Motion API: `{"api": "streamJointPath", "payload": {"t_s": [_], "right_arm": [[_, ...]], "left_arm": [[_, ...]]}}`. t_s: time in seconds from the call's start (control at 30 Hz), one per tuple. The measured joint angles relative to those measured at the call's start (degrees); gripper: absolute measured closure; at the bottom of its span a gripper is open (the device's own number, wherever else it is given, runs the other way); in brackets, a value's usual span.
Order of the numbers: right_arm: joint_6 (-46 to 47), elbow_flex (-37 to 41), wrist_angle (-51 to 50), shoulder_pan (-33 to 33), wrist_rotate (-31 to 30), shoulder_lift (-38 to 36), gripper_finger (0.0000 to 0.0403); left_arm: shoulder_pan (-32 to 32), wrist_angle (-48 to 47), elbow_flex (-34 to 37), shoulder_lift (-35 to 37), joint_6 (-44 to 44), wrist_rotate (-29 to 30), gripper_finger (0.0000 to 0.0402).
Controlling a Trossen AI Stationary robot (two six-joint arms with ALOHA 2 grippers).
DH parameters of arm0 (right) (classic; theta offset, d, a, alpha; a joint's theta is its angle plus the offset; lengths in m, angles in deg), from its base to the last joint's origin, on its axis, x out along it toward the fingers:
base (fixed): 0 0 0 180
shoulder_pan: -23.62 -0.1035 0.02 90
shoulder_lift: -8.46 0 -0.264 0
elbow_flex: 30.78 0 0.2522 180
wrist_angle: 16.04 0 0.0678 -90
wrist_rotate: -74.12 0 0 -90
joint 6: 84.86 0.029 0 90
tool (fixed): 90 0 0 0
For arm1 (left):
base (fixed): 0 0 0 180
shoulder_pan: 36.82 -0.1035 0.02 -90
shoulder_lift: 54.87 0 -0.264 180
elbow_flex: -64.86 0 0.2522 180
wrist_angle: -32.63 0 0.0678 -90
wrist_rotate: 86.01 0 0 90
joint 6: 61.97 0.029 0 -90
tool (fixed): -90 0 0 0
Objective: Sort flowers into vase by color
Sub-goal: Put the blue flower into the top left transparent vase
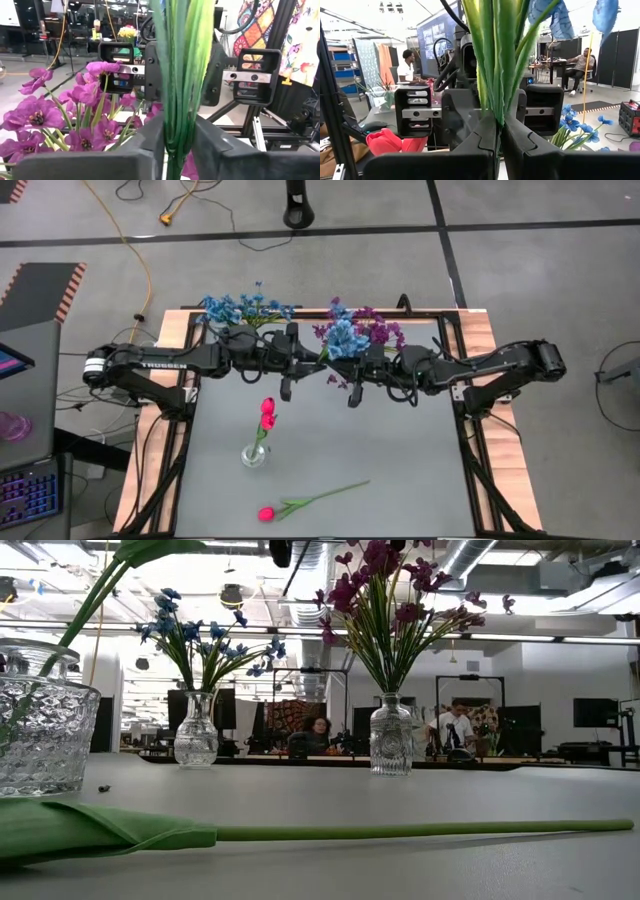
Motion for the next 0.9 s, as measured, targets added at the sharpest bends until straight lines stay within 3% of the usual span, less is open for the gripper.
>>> {"api": "streamJointPath", "payload": {"t_s": [0.17,0.5,0.9], "right_arm": [[0.1,0.0,0.1,0.0,0.0,0.0,0.0359],[1.0,0.0,0.2,0.0,0.3,0.0,0.0332],[1.0,0.0,0.8,0.0,0.2,-0.1,0.0225]], "left_arm": [[0.0,0.0,0.0,0.0,0.0,-0.2,0.039],[0.0,0.0,0.0,0.0,-0.1,-0.2,0.0385],[-0.1,-3.1,0.1,3.8,1.5,2.2,0.039]]}}
